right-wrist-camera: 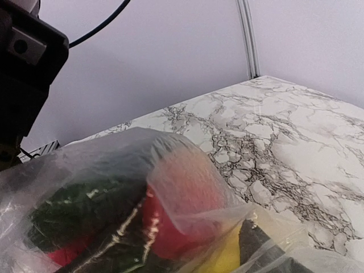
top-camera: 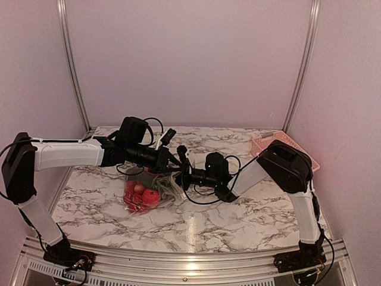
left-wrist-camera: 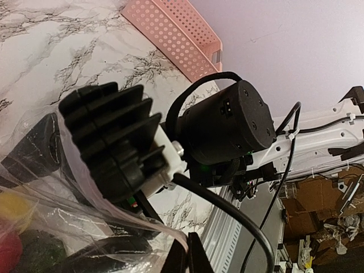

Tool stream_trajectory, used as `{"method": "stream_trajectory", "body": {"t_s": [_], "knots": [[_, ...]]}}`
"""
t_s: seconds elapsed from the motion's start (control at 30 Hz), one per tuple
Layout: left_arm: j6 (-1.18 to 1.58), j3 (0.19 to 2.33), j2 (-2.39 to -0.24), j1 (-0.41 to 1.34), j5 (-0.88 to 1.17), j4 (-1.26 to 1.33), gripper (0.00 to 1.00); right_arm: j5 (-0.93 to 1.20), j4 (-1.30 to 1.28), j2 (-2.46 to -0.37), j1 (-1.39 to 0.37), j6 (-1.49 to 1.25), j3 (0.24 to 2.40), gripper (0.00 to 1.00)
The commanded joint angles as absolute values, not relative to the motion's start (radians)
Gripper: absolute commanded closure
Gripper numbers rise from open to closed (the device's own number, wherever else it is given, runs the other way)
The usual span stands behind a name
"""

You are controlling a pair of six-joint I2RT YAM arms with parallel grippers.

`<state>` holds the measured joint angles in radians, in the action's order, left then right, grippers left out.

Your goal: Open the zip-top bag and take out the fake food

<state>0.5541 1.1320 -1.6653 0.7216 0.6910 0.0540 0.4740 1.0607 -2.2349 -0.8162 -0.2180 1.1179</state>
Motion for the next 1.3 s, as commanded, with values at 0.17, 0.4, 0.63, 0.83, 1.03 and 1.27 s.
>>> {"method": "stream_trajectory", "body": {"t_s": [0.17,0.4,0.63,0.83,1.03,1.27], "knots": [[0.537,1.162,-1.654,0.73,0.732,0.045,1.0,0.564,1.104,-2.308,-0.82,-0.296,1.176,0.18],[0.526,1.168,-1.653,0.729,0.726,0.019,1.0,0.531,1.099,-2.338,-0.821,-0.299,1.205,0.21],[0.527,1.149,-1.639,0.715,0.692,0.014,1.0,0.555,1.161,-2.296,-0.82,-0.302,1.16,0.61],[0.524,1.147,-1.631,0.706,0.657,0.013,1.0,0.57,1.183,-2.241,-0.814,-0.288,1.08,0.83],[0.516,1.145,-1.619,0.703,0.631,0.005,1.0,0.565,1.216,-2.171,-0.802,-0.285,0.973,1.0],[0.509,1.138,-1.616,0.701,0.632,0.003,1.0,0.569,1.222,-2.08,-0.786,-0.277,0.865,1.0]]}}
